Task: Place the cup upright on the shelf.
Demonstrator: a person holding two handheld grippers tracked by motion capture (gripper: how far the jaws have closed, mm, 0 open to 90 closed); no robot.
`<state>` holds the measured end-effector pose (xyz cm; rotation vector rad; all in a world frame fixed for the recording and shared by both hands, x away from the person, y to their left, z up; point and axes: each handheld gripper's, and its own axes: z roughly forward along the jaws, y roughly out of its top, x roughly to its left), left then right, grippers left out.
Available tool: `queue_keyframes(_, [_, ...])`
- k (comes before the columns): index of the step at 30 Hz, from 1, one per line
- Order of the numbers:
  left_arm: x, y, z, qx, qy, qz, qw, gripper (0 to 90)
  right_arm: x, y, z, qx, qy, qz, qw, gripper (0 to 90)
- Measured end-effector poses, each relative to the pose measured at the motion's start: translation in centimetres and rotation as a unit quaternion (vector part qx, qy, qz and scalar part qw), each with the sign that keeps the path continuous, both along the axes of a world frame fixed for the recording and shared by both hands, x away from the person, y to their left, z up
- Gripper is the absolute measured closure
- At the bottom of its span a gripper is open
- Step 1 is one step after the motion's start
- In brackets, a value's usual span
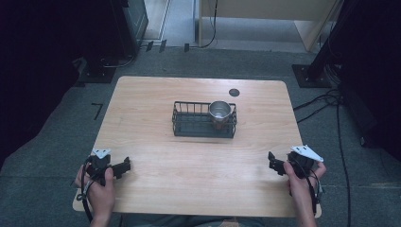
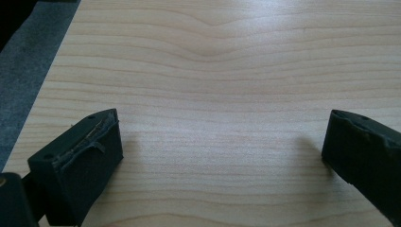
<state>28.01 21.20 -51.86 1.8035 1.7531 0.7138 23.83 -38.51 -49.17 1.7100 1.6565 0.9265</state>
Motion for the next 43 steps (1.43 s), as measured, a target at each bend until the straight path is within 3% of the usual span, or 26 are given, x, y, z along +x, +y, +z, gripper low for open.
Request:
queue_keyframes(20, [0.0,0.0,0.0,0.0,0.0,0.0,1.0,0.0,-3.4,-2.7,-3.2,0.002,0.05,-0.031,0.9983,0.0])
queue_keyframes(25, [0.0,0.0,0.0,0.0,0.0,0.0,1.0,0.0,-3.6,-2.7,-3.6,0.002,0.061,-0.031,0.9977,0.0])
queue_keyframes(29, [0.0,0.0,0.0,0.0,0.0,0.0,1.0,0.0,-3.6,-2.2,-3.7,-0.013,0.066,-0.027,0.9973,0.0])
queue_keyframes(30, [0.0,0.0,0.0,0.0,0.0,0.0,1.0,0.0,-3.5,-2.0,-3.7,-0.028,0.072,-0.027,0.9967,0.0])
queue_keyframes(43, [0.0,0.0,0.0,0.0,0.0,0.0,1.0,0.0,-3.5,-1.9,-3.7,-0.026,0.072,-0.029,0.9967,0.0])
